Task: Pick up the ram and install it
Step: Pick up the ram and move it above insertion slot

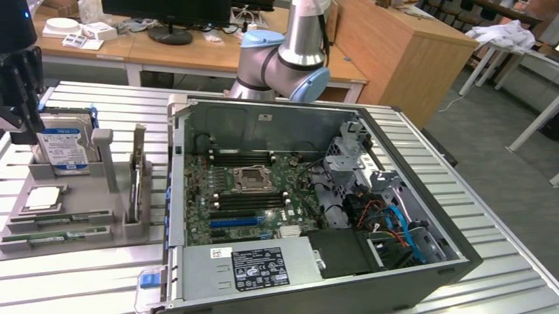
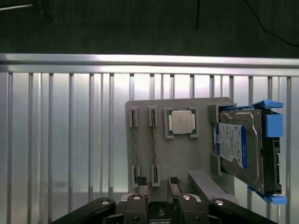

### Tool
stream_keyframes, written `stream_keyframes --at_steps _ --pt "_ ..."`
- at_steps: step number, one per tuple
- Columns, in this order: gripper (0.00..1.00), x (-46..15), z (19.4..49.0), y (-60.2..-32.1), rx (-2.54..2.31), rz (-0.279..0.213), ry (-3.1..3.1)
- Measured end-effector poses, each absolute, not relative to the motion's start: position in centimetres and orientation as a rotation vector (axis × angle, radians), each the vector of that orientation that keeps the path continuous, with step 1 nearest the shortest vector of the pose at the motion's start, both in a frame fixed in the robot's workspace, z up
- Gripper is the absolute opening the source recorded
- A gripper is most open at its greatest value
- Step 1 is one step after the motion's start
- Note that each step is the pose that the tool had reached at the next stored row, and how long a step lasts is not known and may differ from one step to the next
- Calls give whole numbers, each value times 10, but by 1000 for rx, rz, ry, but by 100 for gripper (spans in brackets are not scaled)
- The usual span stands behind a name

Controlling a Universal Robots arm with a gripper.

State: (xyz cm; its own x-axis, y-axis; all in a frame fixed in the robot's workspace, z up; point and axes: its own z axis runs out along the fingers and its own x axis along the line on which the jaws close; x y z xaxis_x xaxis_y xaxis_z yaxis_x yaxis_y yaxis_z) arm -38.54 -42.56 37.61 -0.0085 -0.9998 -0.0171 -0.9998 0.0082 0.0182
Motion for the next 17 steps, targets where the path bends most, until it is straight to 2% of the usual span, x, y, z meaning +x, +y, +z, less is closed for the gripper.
stream_keyframes --at_steps 17 --pt "30 -385 346 -426 2219 -55 -2237"
